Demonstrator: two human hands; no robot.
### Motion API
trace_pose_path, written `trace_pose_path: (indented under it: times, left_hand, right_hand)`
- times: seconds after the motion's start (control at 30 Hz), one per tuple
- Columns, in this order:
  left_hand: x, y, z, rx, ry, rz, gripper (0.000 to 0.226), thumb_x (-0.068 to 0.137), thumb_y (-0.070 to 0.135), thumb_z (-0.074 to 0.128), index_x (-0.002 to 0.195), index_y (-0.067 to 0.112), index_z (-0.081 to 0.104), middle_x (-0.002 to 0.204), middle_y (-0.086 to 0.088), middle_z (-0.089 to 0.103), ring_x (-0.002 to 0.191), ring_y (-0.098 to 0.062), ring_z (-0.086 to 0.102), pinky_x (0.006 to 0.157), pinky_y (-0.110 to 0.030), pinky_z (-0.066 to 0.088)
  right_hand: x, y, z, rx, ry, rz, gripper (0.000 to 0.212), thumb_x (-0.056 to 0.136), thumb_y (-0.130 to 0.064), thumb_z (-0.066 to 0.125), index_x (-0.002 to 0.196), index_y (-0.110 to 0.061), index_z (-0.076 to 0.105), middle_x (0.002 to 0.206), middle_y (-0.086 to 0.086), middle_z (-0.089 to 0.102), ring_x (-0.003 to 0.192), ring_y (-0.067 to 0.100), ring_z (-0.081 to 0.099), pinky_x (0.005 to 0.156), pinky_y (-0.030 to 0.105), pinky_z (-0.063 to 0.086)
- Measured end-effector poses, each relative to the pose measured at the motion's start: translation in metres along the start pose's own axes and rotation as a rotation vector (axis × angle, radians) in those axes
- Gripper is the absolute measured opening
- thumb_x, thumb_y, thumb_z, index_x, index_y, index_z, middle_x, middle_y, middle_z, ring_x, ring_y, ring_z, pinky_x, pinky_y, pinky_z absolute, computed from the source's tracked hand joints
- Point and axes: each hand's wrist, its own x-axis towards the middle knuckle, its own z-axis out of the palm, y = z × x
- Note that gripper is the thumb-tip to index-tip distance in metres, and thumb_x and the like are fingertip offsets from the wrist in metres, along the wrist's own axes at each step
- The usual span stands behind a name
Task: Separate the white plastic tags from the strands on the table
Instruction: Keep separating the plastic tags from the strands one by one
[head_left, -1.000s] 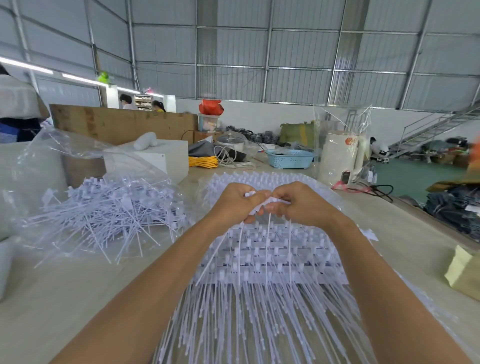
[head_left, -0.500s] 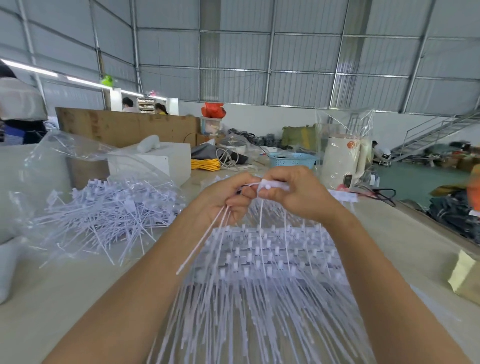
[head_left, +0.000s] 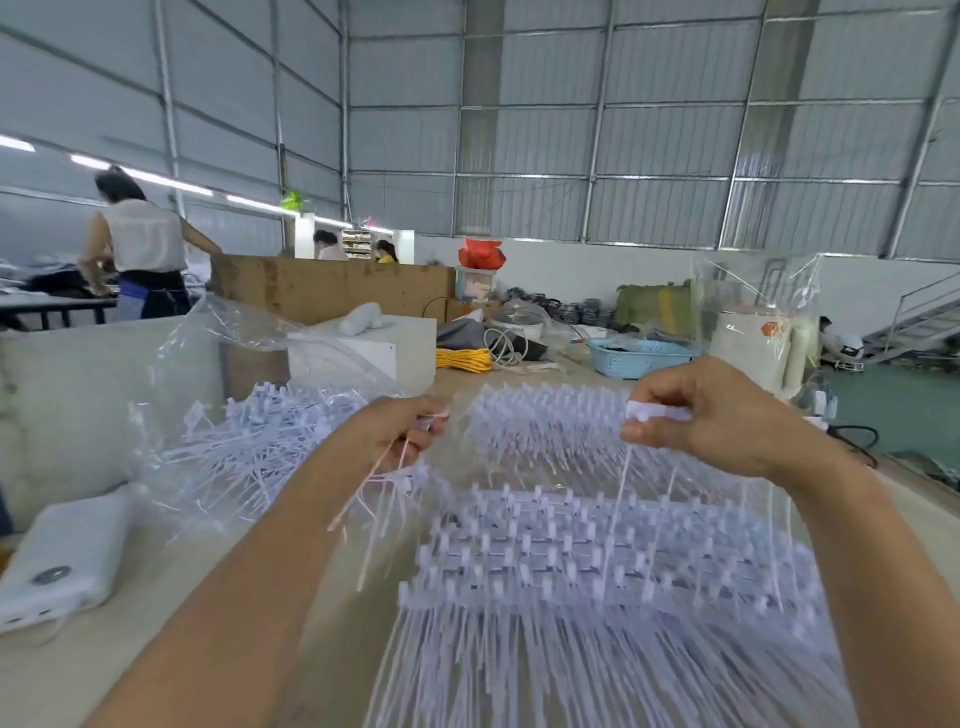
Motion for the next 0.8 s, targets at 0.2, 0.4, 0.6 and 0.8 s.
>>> trace_pose_path:
  times: [0.2,0.4,0.6,0.8]
  left_hand:
    - [-0.005,0.030,-0.103,0.643,0.395,-0.093,0.016,0.092,0.005,0.051,0.076,0.003,0.050,0.059,-0.007,0.059,0.024,-0.006,0.037,0.030,-0.009,0.022]
    - [0.020,0.024,-0.149,0.849,0.680,-0.001,0.014,0.095,-0.002,0.038,0.089,-0.004,0.051,0.073,-0.018,0.053,0.044,-0.019,0.056,0.036,-0.020,0.037]
    - [0.039,0.019,-0.143,1.301,0.726,0.084,0.045,0.092,0.007,0.047,0.137,-0.001,0.042,0.136,-0.021,0.047,0.123,-0.034,0.048,0.101,-0.036,0.042]
    - [0.038,0.011,-0.135,1.511,0.738,-0.109,0.062,0.093,0.021,0.052,0.146,0.006,0.023,0.147,-0.024,0.028,0.134,-0.040,0.032,0.109,-0.047,0.033]
  right_hand:
    - [0.003,0.000,0.010,-0.050,-0.020,0.030,0.017,0.076,-0.020,0.076,0.066,-0.009,0.067,0.066,0.003,0.064,0.055,0.002,0.050,0.060,0.025,0.039]
    - [0.007,0.003,0.018,-0.062,-0.032,-0.008,0.024,0.077,-0.022,0.075,0.057,-0.018,0.061,0.056,-0.007,0.056,0.053,0.005,0.048,0.057,0.022,0.035]
    - [0.011,0.007,0.026,-0.073,-0.011,-0.034,0.023,0.078,-0.026,0.073,0.058,-0.024,0.061,0.060,-0.010,0.059,0.058,0.010,0.052,0.062,0.031,0.041]
    - [0.011,0.007,0.028,-0.085,-0.021,0.045,0.012,0.075,-0.037,0.073,0.072,-0.026,0.070,0.077,-0.002,0.069,0.074,0.018,0.063,0.078,0.042,0.049]
